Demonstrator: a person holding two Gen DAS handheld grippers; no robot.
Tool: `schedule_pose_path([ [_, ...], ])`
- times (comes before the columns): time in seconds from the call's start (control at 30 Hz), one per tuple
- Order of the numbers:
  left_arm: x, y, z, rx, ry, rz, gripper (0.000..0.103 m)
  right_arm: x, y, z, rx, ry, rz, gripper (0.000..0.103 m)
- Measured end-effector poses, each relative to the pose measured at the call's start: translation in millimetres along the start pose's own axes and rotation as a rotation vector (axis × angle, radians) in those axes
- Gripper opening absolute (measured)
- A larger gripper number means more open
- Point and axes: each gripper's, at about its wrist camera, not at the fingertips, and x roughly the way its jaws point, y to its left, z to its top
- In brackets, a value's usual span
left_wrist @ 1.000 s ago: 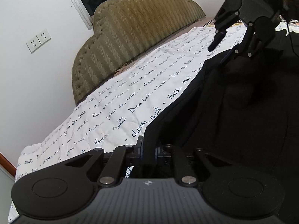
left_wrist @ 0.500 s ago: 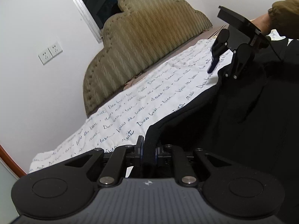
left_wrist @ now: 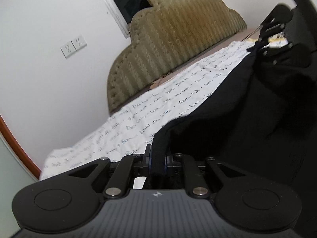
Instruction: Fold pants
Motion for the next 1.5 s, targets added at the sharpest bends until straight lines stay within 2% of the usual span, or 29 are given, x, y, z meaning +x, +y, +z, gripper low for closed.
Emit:
schedule_pose_path([
  [0.13, -28.6, -2.6, -5.7, 0.016, -0.020, -0.005, 0.010, -44.8, 10.2, 3.5, 0.063, -0.025, -0.038, 0.003],
  [0.27, -54.7, -14.2, -16.9, 0.034, -0.019, -0.010, 0.010, -89.5, 25.1, -5.4, 0.077, -0.048, -0.026, 0.003],
  [0.47, -91.2, -41.9, -37.2, 0.092, -0.010, -0.022, 0.010, -150.7, 50.2, -17.4, 0.076, -0.043, 0.037, 0.003],
  [0.7, -111.1, -63.3, -63.0, 0.183, 0.051, -0.057, 0.010, -198.9, 85.7, -30.8, 0.051, -0.020, 0.147, 0.003],
  [1.0, -115.8, -66.3, -79.5, 0.209, 0.105, -0.088, 0.010, -221.6, 109.7, -41.1, 0.076, 0.014, 0.234, 0.003],
  [1.23, -113.7, -74.3, -87.9, 0.278, 0.148, -0.096, 0.010, -214.9, 112.6, -43.9, 0.037, 0.041, 0.297, 0.004],
  [1.5, -113.9, -62.9, -86.5, 0.205, 0.254, -0.053, 0.016, -214.6, 125.4, -43.0, 0.039, 0.038, 0.297, 0.006],
])
